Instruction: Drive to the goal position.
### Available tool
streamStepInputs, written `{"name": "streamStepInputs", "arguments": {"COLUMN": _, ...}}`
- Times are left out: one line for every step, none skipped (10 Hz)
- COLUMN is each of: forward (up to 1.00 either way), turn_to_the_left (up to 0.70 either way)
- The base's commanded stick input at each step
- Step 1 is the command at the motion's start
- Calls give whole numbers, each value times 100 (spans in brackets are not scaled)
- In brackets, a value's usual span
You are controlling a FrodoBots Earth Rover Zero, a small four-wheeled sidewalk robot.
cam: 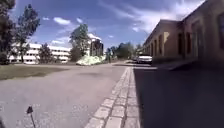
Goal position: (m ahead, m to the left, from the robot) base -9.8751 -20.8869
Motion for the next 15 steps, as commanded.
{"name": "streamStepInputs", "arguments": {"forward": -100, "turn_to_the_left": 41}}
{"name": "streamStepInputs", "arguments": {"forward": -100, "turn_to_the_left": 41}}
{"name": "streamStepInputs", "arguments": {"forward": -100, "turn_to_the_left": 41}}
{"name": "streamStepInputs", "arguments": {"forward": -100, "turn_to_the_left": 41}}
{"name": "streamStepInputs", "arguments": {"forward": -100, "turn_to_the_left": 41}}
{"name": "streamStepInputs", "arguments": {"forward": -100, "turn_to_the_left": 41}}
{"name": "streamStepInputs", "arguments": {"forward": -100, "turn_to_the_left": 41}}
{"name": "streamStepInputs", "arguments": {"forward": -100, "turn_to_the_left": 41}}
{"name": "streamStepInputs", "arguments": {"forward": -100, "turn_to_the_left": 41}}
{"name": "streamStepInputs", "arguments": {"forward": -100, "turn_to_the_left": 41}}
{"name": "streamStepInputs", "arguments": {"forward": -100, "turn_to_the_left": 41}}
{"name": "streamStepInputs", "arguments": {"forward": -100, "turn_to_the_left": 41}}
{"name": "streamStepInputs", "arguments": {"forward": -100, "turn_to_the_left": 41}}
{"name": "streamStepInputs", "arguments": {"forward": -100, "turn_to_the_left": 41}}
{"name": "streamStepInputs", "arguments": {"forward": -100, "turn_to_the_left": 41}}
